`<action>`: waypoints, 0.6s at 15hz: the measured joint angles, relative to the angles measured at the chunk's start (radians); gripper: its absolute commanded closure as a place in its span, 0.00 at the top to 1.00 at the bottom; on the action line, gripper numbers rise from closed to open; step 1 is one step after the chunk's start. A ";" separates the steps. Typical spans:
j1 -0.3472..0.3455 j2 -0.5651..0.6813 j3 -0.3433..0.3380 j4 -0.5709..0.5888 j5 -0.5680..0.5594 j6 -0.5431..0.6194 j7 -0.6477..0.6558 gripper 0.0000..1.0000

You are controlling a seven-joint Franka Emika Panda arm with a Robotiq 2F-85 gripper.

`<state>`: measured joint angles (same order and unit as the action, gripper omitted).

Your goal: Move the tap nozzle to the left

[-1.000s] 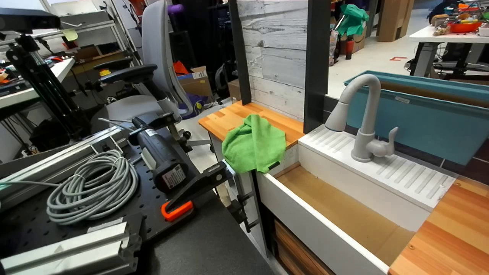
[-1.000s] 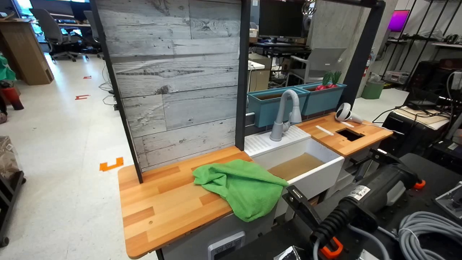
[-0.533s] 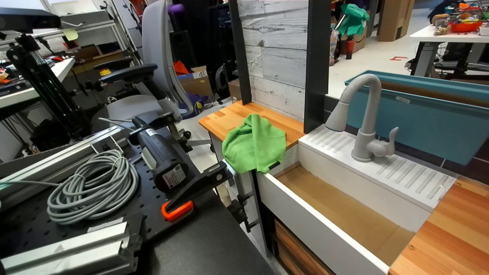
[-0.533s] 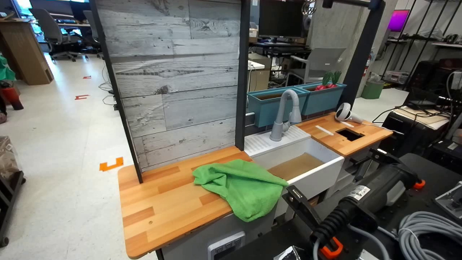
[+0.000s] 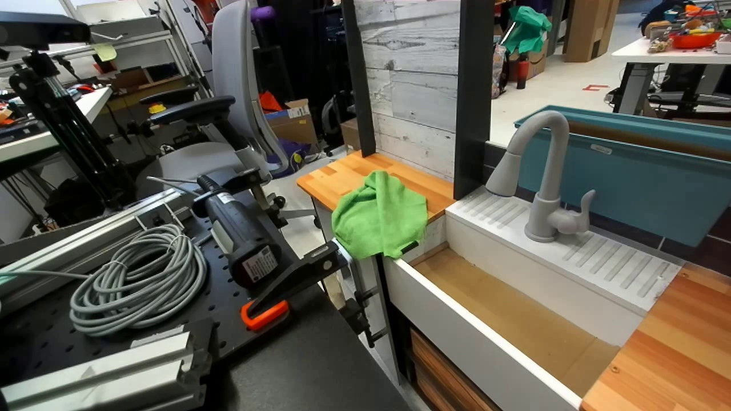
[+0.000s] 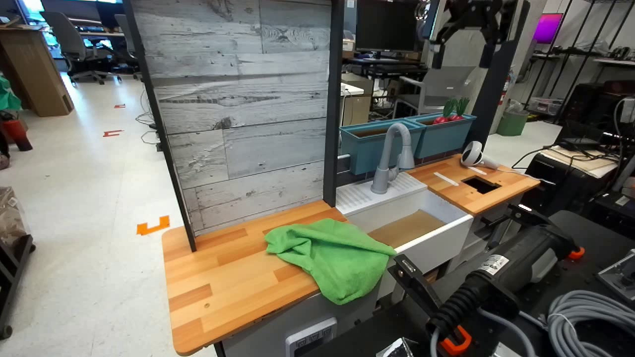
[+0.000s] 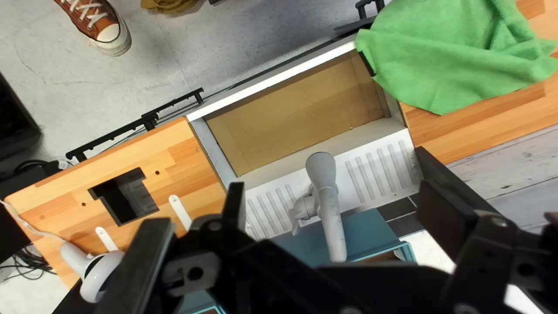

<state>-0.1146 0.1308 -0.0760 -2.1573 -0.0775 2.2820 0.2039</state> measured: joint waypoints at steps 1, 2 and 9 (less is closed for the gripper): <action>0.000 0.043 -0.006 0.026 0.001 0.009 0.000 1.00; 0.000 0.079 -0.009 0.047 0.001 0.020 0.000 1.00; 0.001 0.122 -0.010 0.079 0.002 0.022 -0.001 1.00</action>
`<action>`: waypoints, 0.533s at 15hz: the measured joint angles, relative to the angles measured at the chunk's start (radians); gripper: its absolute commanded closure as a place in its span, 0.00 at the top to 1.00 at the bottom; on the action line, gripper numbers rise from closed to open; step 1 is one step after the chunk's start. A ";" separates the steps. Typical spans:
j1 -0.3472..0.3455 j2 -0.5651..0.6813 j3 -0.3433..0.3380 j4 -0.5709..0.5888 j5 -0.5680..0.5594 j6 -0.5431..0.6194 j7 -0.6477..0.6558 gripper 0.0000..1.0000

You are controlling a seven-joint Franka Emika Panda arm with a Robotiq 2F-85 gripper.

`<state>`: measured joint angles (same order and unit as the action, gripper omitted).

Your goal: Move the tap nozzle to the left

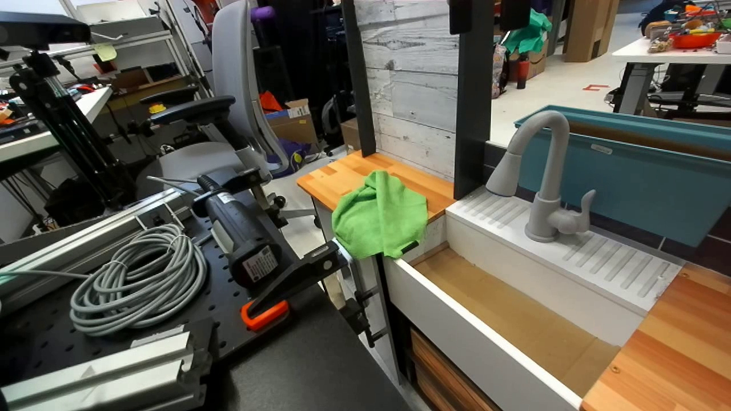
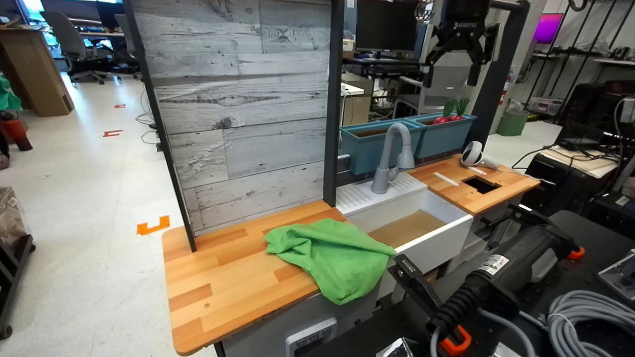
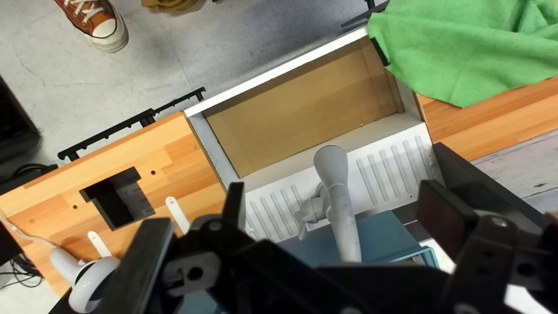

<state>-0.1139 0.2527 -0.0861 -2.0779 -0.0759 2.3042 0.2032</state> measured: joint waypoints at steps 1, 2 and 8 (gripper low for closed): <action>0.000 0.004 0.000 0.001 0.000 0.000 -0.003 1.00; 0.000 0.011 0.000 0.002 0.000 0.000 -0.011 1.00; -0.001 0.122 -0.003 0.071 0.004 0.018 -0.065 1.00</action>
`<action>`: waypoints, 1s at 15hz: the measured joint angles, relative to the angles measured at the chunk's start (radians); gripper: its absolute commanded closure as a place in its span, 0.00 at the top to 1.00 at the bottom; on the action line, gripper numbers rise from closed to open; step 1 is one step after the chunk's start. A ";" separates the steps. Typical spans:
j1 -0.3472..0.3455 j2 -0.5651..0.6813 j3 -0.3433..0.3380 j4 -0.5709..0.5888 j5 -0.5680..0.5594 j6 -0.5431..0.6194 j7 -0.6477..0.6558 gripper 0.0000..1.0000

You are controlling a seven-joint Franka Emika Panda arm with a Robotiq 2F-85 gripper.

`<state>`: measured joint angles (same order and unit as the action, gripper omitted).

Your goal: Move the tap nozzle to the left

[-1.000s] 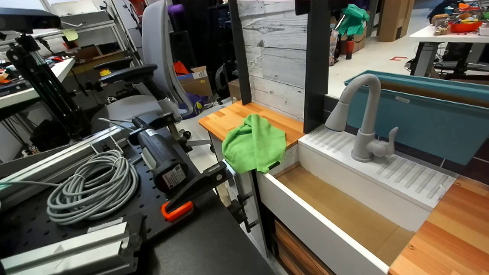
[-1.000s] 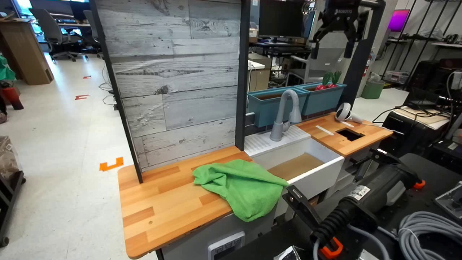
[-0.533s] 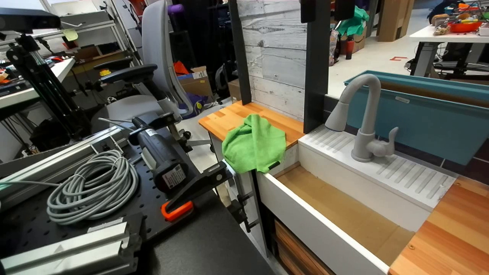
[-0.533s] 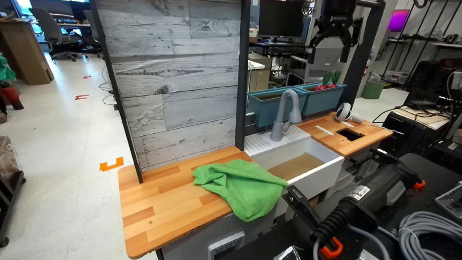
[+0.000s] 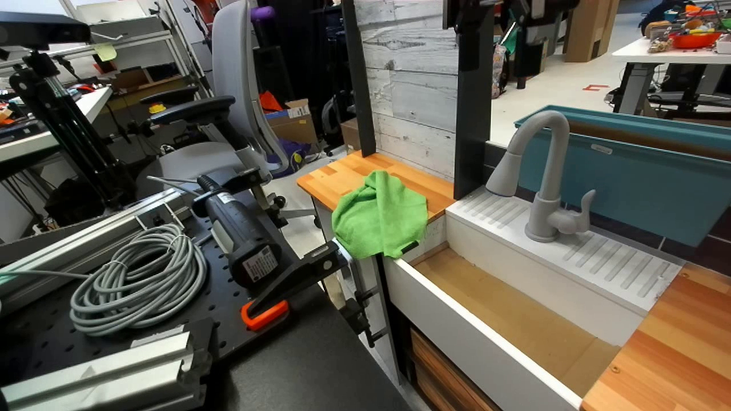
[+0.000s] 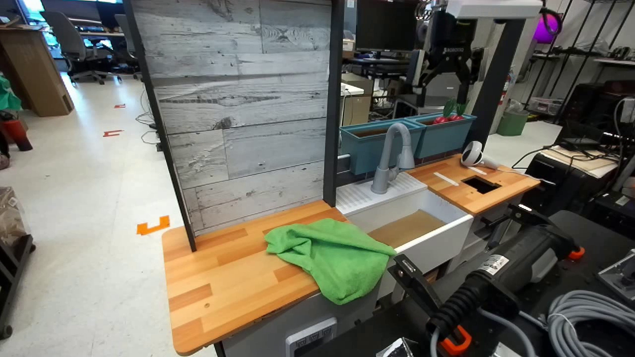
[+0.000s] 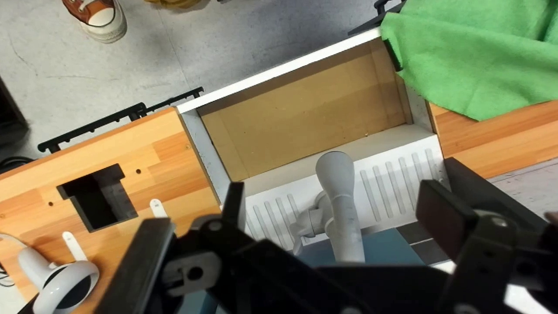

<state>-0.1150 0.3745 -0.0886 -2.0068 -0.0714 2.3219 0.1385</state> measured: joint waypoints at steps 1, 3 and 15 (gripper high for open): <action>0.000 0.024 -0.001 0.020 0.002 0.000 -0.006 1.00; -0.003 0.073 -0.001 0.058 0.009 0.000 -0.018 1.00; -0.015 0.300 -0.002 0.249 0.065 0.000 -0.039 1.00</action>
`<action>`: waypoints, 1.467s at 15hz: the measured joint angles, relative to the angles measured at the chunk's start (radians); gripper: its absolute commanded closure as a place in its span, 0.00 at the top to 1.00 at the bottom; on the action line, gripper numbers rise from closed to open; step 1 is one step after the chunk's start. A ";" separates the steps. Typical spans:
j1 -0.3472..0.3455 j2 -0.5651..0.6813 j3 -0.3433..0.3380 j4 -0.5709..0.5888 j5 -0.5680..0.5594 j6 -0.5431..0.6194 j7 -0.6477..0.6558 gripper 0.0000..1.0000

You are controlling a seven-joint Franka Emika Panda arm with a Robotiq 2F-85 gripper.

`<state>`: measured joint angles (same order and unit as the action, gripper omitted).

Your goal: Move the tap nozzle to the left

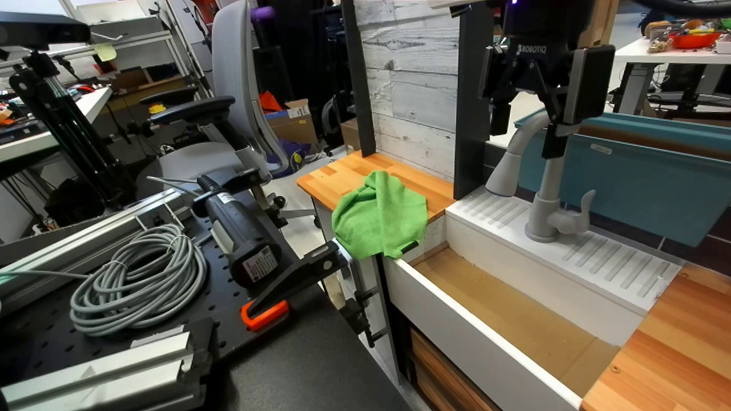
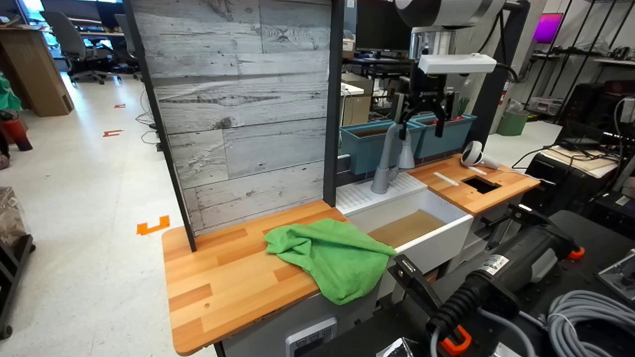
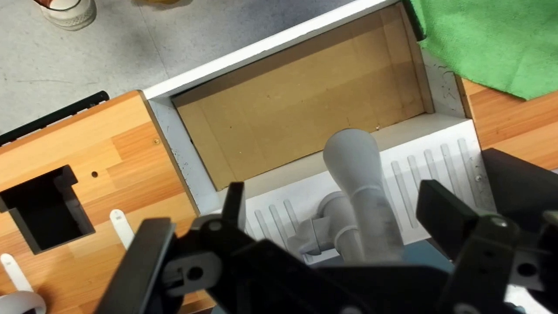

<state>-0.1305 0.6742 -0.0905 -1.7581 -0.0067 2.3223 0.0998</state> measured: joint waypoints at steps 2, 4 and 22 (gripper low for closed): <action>0.000 0.021 0.003 0.018 0.002 0.011 0.000 0.74; 0.001 0.043 0.005 0.033 0.008 0.026 0.000 0.58; -0.031 0.085 0.052 0.067 0.216 0.032 0.009 0.07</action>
<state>-0.1617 0.7594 -0.0387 -1.6906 0.2095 2.3547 0.1093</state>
